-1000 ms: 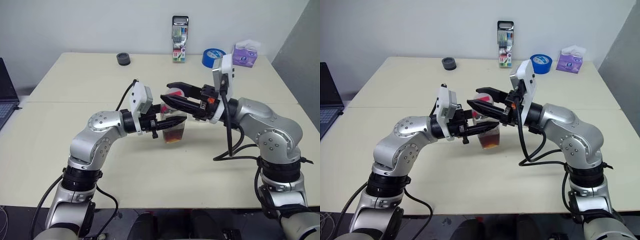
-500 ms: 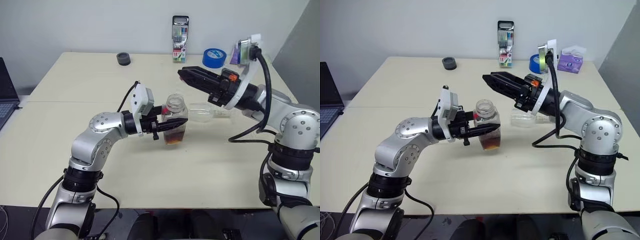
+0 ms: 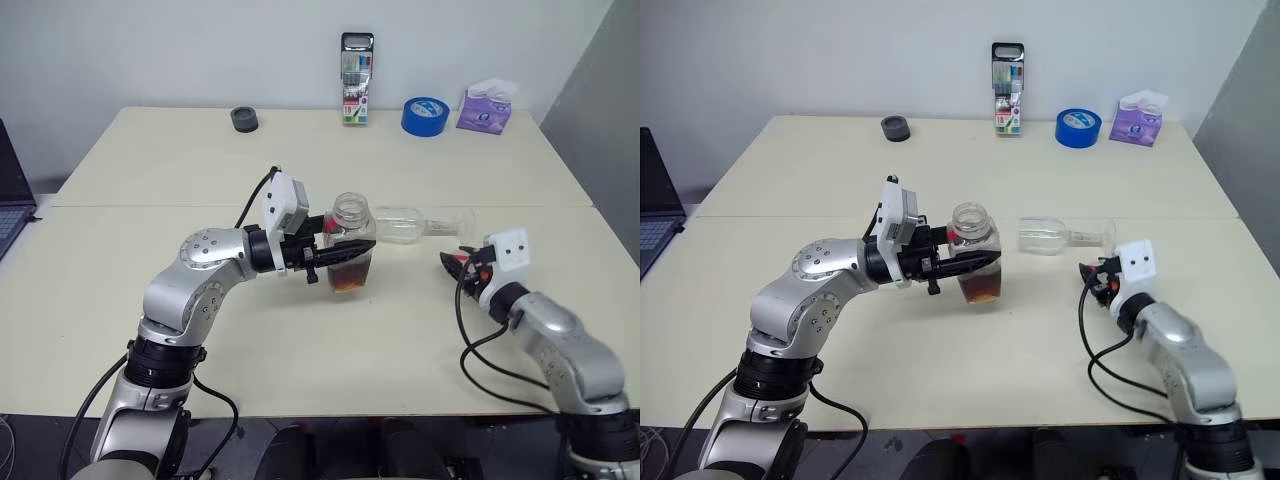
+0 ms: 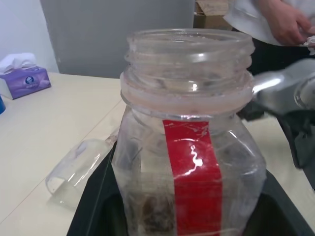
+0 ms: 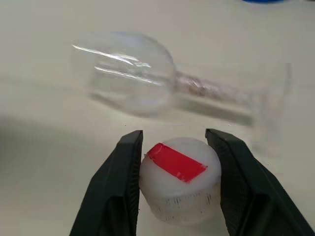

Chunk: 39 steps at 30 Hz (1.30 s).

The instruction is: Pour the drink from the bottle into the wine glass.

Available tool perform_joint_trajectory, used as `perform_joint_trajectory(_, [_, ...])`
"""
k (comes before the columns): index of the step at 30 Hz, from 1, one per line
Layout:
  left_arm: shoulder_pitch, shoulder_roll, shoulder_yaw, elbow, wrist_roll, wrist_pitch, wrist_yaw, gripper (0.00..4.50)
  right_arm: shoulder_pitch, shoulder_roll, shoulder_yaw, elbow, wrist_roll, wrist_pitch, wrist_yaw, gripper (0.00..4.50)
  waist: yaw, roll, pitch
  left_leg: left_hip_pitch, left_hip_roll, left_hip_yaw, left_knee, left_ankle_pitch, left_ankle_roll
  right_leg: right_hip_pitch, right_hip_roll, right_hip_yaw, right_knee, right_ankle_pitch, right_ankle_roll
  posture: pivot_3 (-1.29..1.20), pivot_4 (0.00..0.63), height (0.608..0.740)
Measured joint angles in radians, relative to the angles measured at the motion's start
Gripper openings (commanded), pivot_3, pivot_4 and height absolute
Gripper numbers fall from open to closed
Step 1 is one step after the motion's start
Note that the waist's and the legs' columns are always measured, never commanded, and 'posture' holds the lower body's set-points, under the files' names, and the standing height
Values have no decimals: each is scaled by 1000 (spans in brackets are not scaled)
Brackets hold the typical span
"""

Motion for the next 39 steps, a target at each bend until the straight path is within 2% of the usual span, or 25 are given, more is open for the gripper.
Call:
perform_joint_trajectory(3, [-2,-1,0,0,0,2,4,1783,36,54,26,51,-61,-51,-19,1911,4,0,0,0,0,0,0,0,0,0,0,0,0,0,0,0,150,740])
perform_joint_trajectory(10, [-3,1,0,0,-1,6,8,1783,77,141,0,69,-99,-99,-62,1911,7,0,0,0,-1,0,1,0,0,1,0,0,-1,0,0,0,150,740])
perform_joint_trajectory(13, [-3,1,0,0,-1,6,8,1783,79,144,-6,70,-114,-99,-63,2664,7,0,0,0,-1,0,1,0,0,1,0,0,-1,0,0,0,150,740])
perform_joint_trajectory(18, [-6,-3,-1,0,0,6,9,1783,80,137,-4,75,-138,-99,-49,4319,7,0,0,0,-1,0,1,0,0,1,0,0,-1,0,0,0,150,740])
perform_joint_trajectory(19, [-7,-3,-1,0,0,6,9,1783,77,135,-5,75,-140,-97,-44,4486,7,0,0,0,-1,0,1,0,0,1,0,0,-1,0,0,0,150,740])
perform_joint_trajectory(24, [-7,-3,0,0,0,6,9,1783,52,91,-8,51,-130,-77,6,4486,6,0,0,0,-1,0,1,0,0,1,0,0,-1,0,0,0,150,740])
perform_joint_trajectory(27, [-7,-3,0,0,0,6,11,1783,-42,-22,-40,-24,26,-27,198,4486,2,2,1,0,-1,0,1,0,0,1,0,1,0,0,0,0,150,740])
perform_joint_trajectory(30, [-6,-2,2,0,0,6,15,1783,-167,-197,-108,-112,230,58,423,4486,6,2,1,0,-1,-2,1,-2,3,2,0,-2,-2,0,0,0,150,740])
perform_joint_trajectory(33, [3,3,22,0,1,3,36,1783,-232,-305,-131,-99,349,147,564,4486,7,0,1,-1,-1,-3,1,-2,4,2,0,-3,-3,0,0,0,150,740])
perform_joint_trajectory(37, [12,5,65,-3,6,2,98,1783,-346,-348,-126,-55,441,240,636,4486,6,0,1,-1,-1,-3,1,-2,4,2,0,-2,-2,0,0,0,150,740])
perform_joint_trajectory(39, [14,4,93,-4,37,-6,161,1783,-414,-335,-112,-52,463,265,638,4486,4,0,1,-1,-1,-3,1,-2,4,1,0,-2,-1,0,0,0,150,740])
